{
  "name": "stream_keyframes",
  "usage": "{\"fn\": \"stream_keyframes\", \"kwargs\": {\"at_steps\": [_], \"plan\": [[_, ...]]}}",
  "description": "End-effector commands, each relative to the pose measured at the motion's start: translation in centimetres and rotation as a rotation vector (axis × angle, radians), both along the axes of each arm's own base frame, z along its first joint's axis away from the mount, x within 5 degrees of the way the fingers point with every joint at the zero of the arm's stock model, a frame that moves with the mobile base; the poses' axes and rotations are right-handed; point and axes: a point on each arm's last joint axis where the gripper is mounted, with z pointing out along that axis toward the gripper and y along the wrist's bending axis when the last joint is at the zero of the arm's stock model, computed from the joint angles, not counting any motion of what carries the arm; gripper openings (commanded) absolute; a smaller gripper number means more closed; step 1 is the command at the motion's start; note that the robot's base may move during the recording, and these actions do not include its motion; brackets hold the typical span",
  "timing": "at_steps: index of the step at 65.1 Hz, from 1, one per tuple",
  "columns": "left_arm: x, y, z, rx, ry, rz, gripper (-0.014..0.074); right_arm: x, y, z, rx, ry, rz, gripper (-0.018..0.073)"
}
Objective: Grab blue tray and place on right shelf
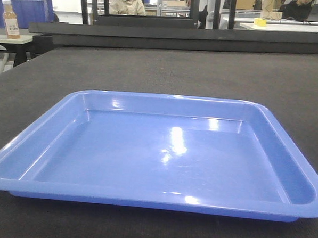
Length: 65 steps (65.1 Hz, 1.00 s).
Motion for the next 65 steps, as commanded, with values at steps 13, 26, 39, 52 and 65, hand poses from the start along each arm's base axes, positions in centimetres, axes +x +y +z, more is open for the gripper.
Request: {"fn": "stream_keyframes", "kwargs": {"at_steps": [13, 26, 39, 52, 65], "plan": [[5.1, -2.5, 1.5, -0.043, 0.108, -0.026, -0.0041, 5.0, 0.5, 0.7, 0.046, 0.026, -0.215, 0.0057], [7.7, -6.4, 0.2, 0.156, 0.232, -0.038, -0.0041, 7.7, 4.3, 0.2, 0.004, 0.130, -0.135, 0.0057], [9.8, -10.0, -0.3, 0.121, 0.346, -0.088, -0.0041, 10.1, 7.0, -0.3, 0.041, 0.177, -0.162, 0.0057], [11.3, -11.2, -0.5, 0.100, 0.381, -0.117, -0.0045, 11.2, 9.4, -1.5, 0.080, 0.232, -0.120, 0.0057], [11.7, -11.5, -1.2, 0.135, 0.395, -0.158, -0.0048, 12.0, 10.1, -3.0, 0.095, 0.268, -0.124, 0.0055]]}}
